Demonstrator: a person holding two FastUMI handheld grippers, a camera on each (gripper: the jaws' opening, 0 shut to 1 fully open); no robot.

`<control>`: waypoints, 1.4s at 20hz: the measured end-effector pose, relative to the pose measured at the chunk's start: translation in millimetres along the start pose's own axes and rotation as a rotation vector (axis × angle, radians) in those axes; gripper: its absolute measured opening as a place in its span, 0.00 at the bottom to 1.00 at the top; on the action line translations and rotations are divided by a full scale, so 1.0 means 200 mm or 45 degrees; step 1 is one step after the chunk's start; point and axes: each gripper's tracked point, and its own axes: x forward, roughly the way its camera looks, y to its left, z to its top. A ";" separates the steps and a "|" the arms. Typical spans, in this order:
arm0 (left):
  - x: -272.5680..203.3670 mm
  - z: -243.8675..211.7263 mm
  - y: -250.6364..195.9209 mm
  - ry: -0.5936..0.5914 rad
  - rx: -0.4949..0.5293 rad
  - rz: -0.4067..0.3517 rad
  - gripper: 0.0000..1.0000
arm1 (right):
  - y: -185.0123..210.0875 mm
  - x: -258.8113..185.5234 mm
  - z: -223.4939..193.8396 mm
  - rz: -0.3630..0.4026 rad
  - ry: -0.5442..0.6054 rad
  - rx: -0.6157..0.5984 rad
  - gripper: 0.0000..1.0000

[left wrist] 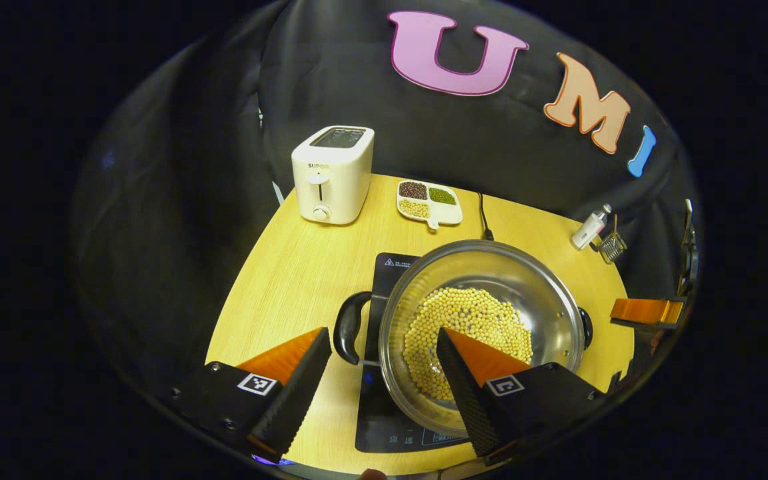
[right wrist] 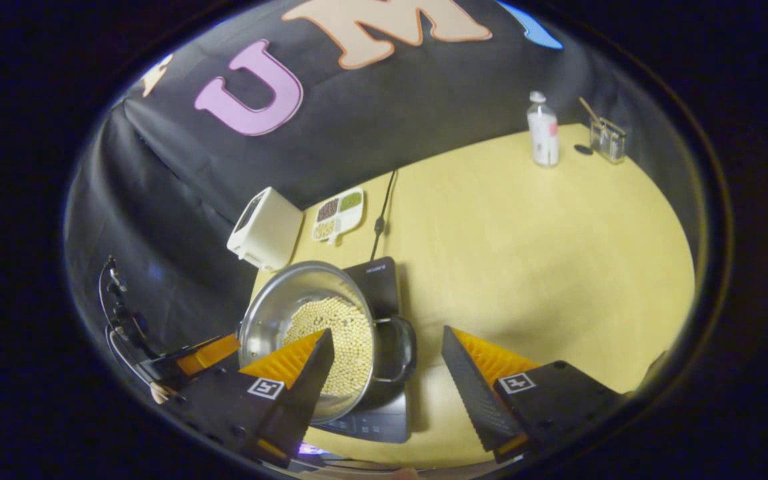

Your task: First push the handle of the pot to place it horizontally, then grasp the pot with both hands and set it on the induction cooktop.

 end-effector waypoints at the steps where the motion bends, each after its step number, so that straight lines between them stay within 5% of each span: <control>1: -0.04 0.00 -0.03 -0.016 0.007 -0.005 0.98 | -0.02 -0.05 0.02 -0.013 -0.037 -0.021 0.92; 3: -0.12 0.02 -0.10 -0.055 0.035 -0.025 0.98 | -0.04 -0.14 0.05 -0.039 -0.107 -0.062 1.00; 13: -0.49 0.24 -0.69 -0.384 0.214 -0.025 0.97 | -0.25 -0.67 0.32 -0.038 -0.387 -0.228 1.00; 28: -1.28 0.47 -1.70 -0.964 0.183 0.085 0.96 | -0.42 -1.76 0.87 0.216 -0.947 -0.453 0.99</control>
